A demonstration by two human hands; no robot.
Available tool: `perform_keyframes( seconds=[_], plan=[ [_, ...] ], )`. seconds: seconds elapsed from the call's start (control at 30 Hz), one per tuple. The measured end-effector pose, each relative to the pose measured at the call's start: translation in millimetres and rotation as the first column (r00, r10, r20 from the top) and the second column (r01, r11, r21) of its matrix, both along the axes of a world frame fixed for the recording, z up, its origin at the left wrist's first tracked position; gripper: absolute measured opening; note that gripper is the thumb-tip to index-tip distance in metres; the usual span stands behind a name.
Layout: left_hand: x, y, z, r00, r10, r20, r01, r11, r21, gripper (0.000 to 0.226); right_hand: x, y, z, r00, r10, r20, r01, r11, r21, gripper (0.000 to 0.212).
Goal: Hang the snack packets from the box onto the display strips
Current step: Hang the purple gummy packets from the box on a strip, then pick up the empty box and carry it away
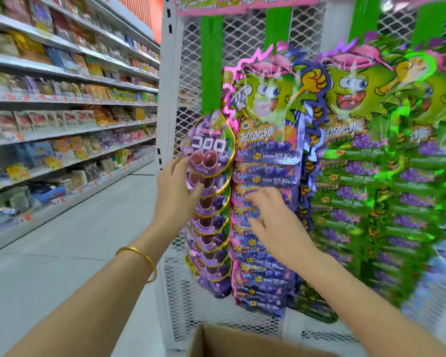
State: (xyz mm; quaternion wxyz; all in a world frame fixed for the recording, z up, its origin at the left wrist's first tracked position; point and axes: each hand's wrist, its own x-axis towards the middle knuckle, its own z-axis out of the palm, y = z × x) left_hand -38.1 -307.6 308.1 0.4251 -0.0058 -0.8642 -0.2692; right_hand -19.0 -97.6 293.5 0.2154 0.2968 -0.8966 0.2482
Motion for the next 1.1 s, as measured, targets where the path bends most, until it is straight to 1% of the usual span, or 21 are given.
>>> perform_keyframes(
  seconds=[0.07, 0.1, 0.13, 0.2, 0.23, 0.3, 0.37, 0.4, 0.47, 0.53, 0.6, 0.67, 0.73, 0.77, 0.8, 0.87, 0.9, 0.97, 1.0, 1.03, 1.1],
  plan=[
    [21, 8, -50, 0.999, 0.040, -0.012, -0.040, 0.998, 0.045, 0.051, 10, 19, -43, 0.996, -0.011, 0.089, 0.014, 0.999, -0.044, 0.033],
    [33, 14, -78, 0.999, 0.049, 0.012, -0.049, 0.997, 0.065, 0.047, 14, 28, -68, 0.989, -0.023, 0.144, 0.032, 0.997, -0.064, 0.032],
    [46, 22, -109, 0.996, 0.046, 0.071, -0.053, 0.994, 0.092, 0.043, 16, 39, -93, 0.976, -0.046, 0.212, 0.063, 0.995, -0.073, 0.031],
    [75, 35, -177, 0.957, 0.021, 0.290, -0.063, 0.989, 0.135, 0.043, 21, 61, -154, 0.929, -0.114, 0.353, 0.136, 0.990, -0.040, 0.030],
    [91, 41, -207, 0.908, 0.022, 0.419, -0.083, 0.988, 0.129, 0.047, 24, 72, -185, 0.890, -0.171, 0.423, 0.176, 0.984, 0.027, 0.031],
    [120, 47, -264, 0.749, 0.054, 0.661, -0.137, 0.988, 0.074, 0.047, 31, 100, -252, 0.779, -0.342, 0.525, 0.231, 0.936, 0.267, 0.041],
    [143, 47, -309, 0.573, 0.141, 0.807, -0.210, 0.978, -0.022, 0.047, 46, 128, -308, 0.689, -0.497, 0.527, 0.238, 0.843, 0.483, 0.045],
    [151, 45, -326, 0.493, 0.191, 0.849, -0.265, 0.962, -0.062, 0.050, 51, 140, -330, 0.651, -0.564, 0.509, 0.263, 0.796, 0.545, 0.044],
    [165, 42, -353, 0.351, 0.249, 0.903, -0.351, 0.929, -0.119, 0.057, 57, 156, -357, 0.524, -0.655, 0.544, 0.319, 0.744, 0.588, 0.052],
    [172, 40, -373, 0.285, 0.257, 0.923, -0.369, 0.918, -0.142, 0.064, 57, 163, -376, 0.408, -0.656, 0.635, 0.359, 0.755, 0.549, 0.066],
    [175, 39, -384, 0.266, 0.238, 0.934, -0.387, 0.914, -0.123, 0.068, 57, 165, -386, 0.371, -0.643, 0.669, 0.389, 0.762, 0.517, 0.075],
    [177, 36, -393, 0.279, 0.191, 0.941, -0.413, 0.909, -0.062, 0.071, 60, 163, -386, 0.397, -0.647, 0.651, 0.401, 0.760, 0.511, 0.080],
    [182, 33, -397, 0.333, 0.197, 0.922, -0.455, 0.890, -0.026, 0.075, 63, 154, -383, 0.435, -0.635, 0.638, 0.390, 0.772, 0.502, 0.083],
    [186, 32, -397, 0.370, 0.232, 0.900, -0.495, 0.869, -0.021, 0.077, 66, 145, -382, 0.443, -0.601, 0.665, 0.366, 0.799, 0.478, 0.086],
    [191, 32, -396, 0.399, 0.271, 0.876, -0.550, 0.835, -0.008, 0.080, 71, 134, -379, 0.433, -0.542, 0.720, 0.340, 0.838, 0.426, 0.090],
    [200, 32, -395, 0.423, 0.273, 0.864, -0.692, 0.713, 0.113, 0.086, 80, 110, -376, 0.371, -0.392, 0.842, 0.289, 0.910, 0.297, 0.091],
    [203, 33, -395, 0.426, 0.235, 0.874, -0.750, 0.632, 0.196, 0.090, 83, 98, -372, 0.323, -0.330, 0.887, 0.250, 0.934, 0.256, 0.084],
    [210, 34, -400, 0.418, 0.132, 0.899, -0.817, 0.487, 0.309, 0.095, 85, 73, -358, 0.219, -0.285, 0.933, 0.091, 0.958, 0.271, 0.059],
    [216, 35, -403, 0.412, 0.090, 0.907, -0.833, 0.440, 0.335, 0.096, 83, 63, -350, 0.238, -0.305, 0.922, 0.018, 0.951, 0.310, 0.051],
    [221, 36, -406, 0.405, 0.062, 0.912, -0.845, 0.408, 0.347, 0.095, 77, 52, -343, 0.356, -0.336, 0.872, -0.005, 0.932, 0.362, 0.045],
    [232, 37, -411, 0.397, 0.024, 0.917, -0.860, 0.358, 0.363, 0.091, 58, 35, -337, 0.673, -0.345, 0.654, 0.056, 0.906, 0.420, 0.040]
  ],
)
